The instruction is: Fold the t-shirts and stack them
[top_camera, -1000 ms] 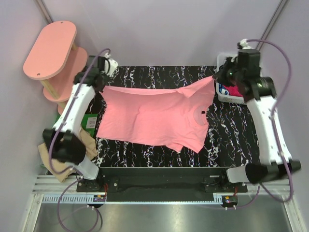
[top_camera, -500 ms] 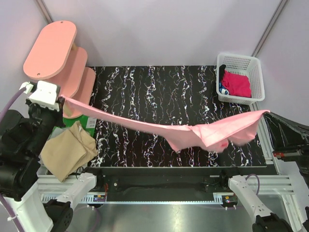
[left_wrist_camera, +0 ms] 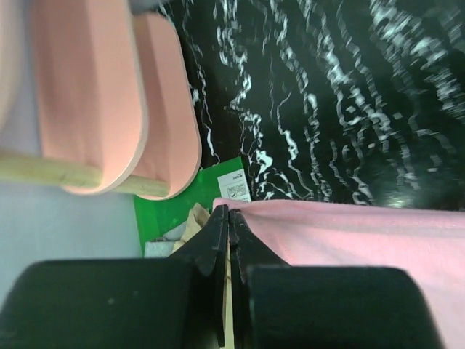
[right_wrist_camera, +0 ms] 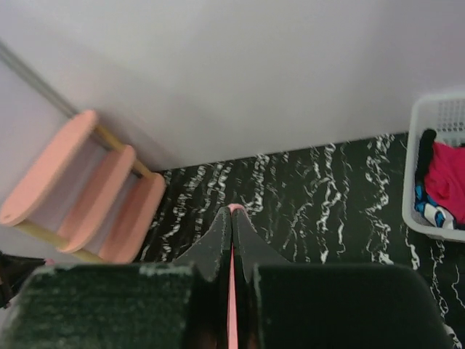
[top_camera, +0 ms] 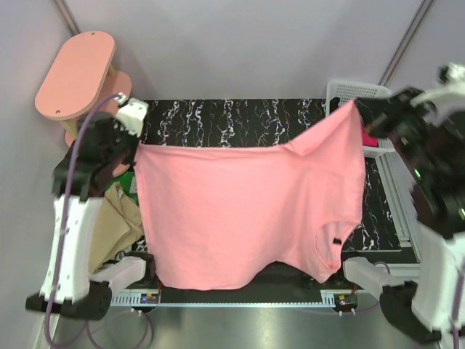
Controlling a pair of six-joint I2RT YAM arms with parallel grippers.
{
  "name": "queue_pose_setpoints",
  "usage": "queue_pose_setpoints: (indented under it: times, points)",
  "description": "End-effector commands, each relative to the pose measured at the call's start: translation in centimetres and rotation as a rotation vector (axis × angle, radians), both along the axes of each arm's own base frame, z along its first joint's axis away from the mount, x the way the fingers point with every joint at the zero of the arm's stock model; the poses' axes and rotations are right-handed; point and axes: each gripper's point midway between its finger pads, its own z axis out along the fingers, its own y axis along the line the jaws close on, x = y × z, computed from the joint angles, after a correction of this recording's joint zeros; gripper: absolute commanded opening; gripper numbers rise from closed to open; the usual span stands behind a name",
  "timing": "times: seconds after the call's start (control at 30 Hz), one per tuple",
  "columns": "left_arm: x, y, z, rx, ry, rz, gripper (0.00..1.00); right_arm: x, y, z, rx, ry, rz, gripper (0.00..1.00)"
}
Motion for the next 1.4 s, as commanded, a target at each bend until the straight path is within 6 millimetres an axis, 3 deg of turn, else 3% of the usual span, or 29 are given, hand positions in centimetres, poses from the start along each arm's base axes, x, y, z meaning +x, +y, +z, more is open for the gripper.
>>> queue_pose_setpoints:
  times: [0.0, 0.03, 0.1, 0.13, 0.2, 0.23, 0.33, 0.43, 0.47, 0.6, 0.8, 0.9, 1.13, 1.23, 1.37]
  points:
    - [9.1, 1.3, -4.6, 0.154, 0.033, 0.06, 0.0, 12.4, 0.0, -7.0, -0.057, 0.215, -0.118, 0.0]
    - [10.3, 1.7, -5.9, 0.185, 0.062, 0.074, 0.0, 15.2, 0.3, -9.6, -0.072, 0.282, -0.125, 0.0]
    - [13.5, 2.2, -7.7, 0.235, 0.078, 0.088, 0.0, 18.6, -0.4, -12.3, -0.074, 0.342, -0.147, 0.0]
    - [15.5, 2.4, -9.6, 0.263, 0.125, 0.097, 0.0, 21.2, -0.3, -15.5, -0.077, 0.413, -0.135, 0.0]
    - [18.2, 3.1, -11.3, 0.296, 0.154, 0.119, 0.0, 23.8, -1.4, -18.0, -0.058, 0.456, -0.164, 0.0]
    - [20.4, 3.4, -12.8, 0.316, 0.185, 0.133, 0.0, 25.3, -0.9, -20.1, -0.056, 0.496, -0.128, 0.0]
    - [23.5, 3.8, -14.3, 0.354, 0.21, 0.15, 0.0, 27.2, -0.6, -22.3, -0.056, 0.523, -0.117, 0.0]
    - [25.0, 3.8, -14.6, 0.364, 0.207, 0.152, 0.0, 27.2, -0.5, -22.6, -0.054, 0.525, -0.107, 0.0]
    - [25.3, 3.7, -15.5, 0.365, 0.223, 0.149, 0.0, 27.2, -0.5, -22.4, -0.057, 0.516, -0.107, 0.0]
    - [25.8, 3.5, -16.5, 0.361, 0.238, 0.145, 0.0, 27.1, -0.5, -22.7, -0.056, 0.521, -0.104, 0.0]
    - [23.9, 3.3, -17.0, 0.337, 0.255, 0.132, 0.0, 26.5, 0.5, -23.7, -0.02, 0.554, -0.059, 0.0]
    - [22.4, 3.4, -18.8, 0.348, 0.287, 0.113, 0.0, 25.6, 0.8, -24.8, 0.005, 0.589, -0.047, 0.0]
    - [22.4, 3.7, -20.7, 0.367, 0.307, 0.124, 0.0, 23.6, 0.8, -27.1, 0.018, 0.646, -0.053, 0.0]
    - [23.3, 3.5, -20.6, 0.363, 0.299, 0.123, 0.0, 23.6, 0.6, -27.6, 0.019, 0.655, -0.063, 0.0]
    - [24.6, 3.6, -19.2, 0.374, 0.264, 0.13, 0.0, 24.3, 0.6, -26.2, 0.019, 0.629, -0.064, 0.0]
